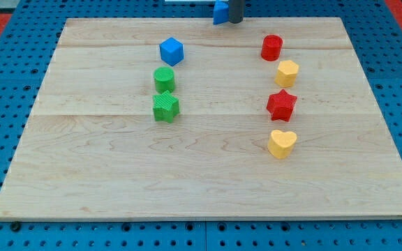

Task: Move your arm to the right

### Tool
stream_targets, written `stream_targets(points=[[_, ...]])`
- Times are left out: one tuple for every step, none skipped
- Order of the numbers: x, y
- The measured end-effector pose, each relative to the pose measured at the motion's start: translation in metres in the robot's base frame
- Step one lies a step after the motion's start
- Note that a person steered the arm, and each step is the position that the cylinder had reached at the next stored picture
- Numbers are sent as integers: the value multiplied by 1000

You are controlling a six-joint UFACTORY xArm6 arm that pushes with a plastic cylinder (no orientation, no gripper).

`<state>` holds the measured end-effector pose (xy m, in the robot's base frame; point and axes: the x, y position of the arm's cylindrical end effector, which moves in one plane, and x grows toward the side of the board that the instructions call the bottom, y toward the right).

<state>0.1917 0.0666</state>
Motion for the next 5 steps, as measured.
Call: stream_targets(points=[[2,-31],[2,-118],[0,-155],[1,-154],[2,-151]])
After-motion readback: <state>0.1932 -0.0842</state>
